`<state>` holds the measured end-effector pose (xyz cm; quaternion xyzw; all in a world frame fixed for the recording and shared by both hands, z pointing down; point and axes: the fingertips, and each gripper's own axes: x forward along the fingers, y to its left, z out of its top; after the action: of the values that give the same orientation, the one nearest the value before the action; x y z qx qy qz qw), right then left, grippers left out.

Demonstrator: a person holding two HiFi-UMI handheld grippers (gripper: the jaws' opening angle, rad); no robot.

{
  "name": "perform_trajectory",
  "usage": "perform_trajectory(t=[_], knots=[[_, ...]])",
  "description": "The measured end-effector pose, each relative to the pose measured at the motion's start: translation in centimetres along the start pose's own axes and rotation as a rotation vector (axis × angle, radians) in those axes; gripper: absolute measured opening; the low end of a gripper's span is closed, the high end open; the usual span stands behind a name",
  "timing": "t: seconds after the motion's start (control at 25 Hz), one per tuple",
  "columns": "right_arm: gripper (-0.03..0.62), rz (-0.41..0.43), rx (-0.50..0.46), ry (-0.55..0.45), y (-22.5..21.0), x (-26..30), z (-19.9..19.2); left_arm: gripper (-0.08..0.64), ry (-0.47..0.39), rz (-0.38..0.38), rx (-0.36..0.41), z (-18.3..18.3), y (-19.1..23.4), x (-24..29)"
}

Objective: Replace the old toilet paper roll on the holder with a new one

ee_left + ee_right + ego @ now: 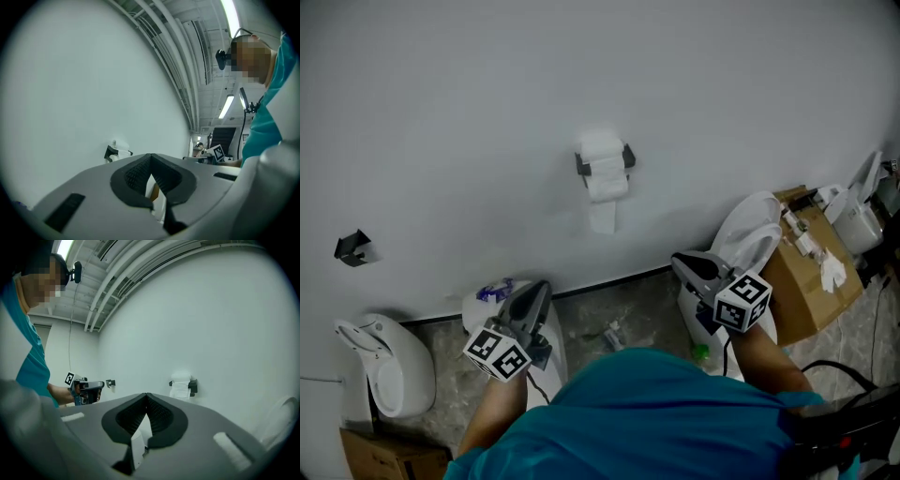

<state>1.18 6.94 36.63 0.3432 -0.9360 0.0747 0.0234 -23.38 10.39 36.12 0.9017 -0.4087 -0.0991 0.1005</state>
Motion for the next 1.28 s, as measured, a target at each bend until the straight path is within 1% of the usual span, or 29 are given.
perform_trajectory(t=[0.12,0.28,0.44,0.56,0.72,0.84,0.92,1.08,1.2,1.28], knots=[[0.002,-0.013,0.001,0.009,-0.5,3.0,0.3,0.009,0.006,-0.016,0.005,0.7,2.8,0.5],[0.002,-0.021,0.006,0.019,-1.5,5.8,0.3,0.009,0.018,-0.012,0.012,1.3,5.4,1.3],[0.002,-0.011,0.018,0.03,-3.1,7.9,0.2,0.009,0.021,0.003,0.007,1.4,7.2,2.4],[0.002,0.012,0.016,0.027,-4.9,9.1,0.2,0.009,0.023,0.019,0.006,0.9,8.1,3.9],[0.002,0.067,0.041,0.006,-8.3,10.2,0.3,0.009,0.033,0.058,0.008,0.0,8.7,7.1],[0.002,0.133,0.046,0.004,-12.0,11.1,0.3,0.009,0.022,0.118,0.02,-0.2,9.2,10.4],[0.002,0.178,0.031,0.027,-15.0,11.7,0.3,0.009,0.011,0.169,0.005,-0.1,9.3,12.9],[0.002,0.269,0.024,0.036,-20.4,12.9,1.3,0.009,0.014,0.229,-0.019,-0.9,8.9,17.8],[0.003,0.311,0.048,0.031,-23.8,13.9,1.5,0.009,0.018,0.262,-0.031,-1.6,8.8,20.7],[0.003,0.329,0.069,0.034,-25.1,14.6,1.1,0.009,0.037,0.273,-0.024,-2.2,8.8,21.8]])
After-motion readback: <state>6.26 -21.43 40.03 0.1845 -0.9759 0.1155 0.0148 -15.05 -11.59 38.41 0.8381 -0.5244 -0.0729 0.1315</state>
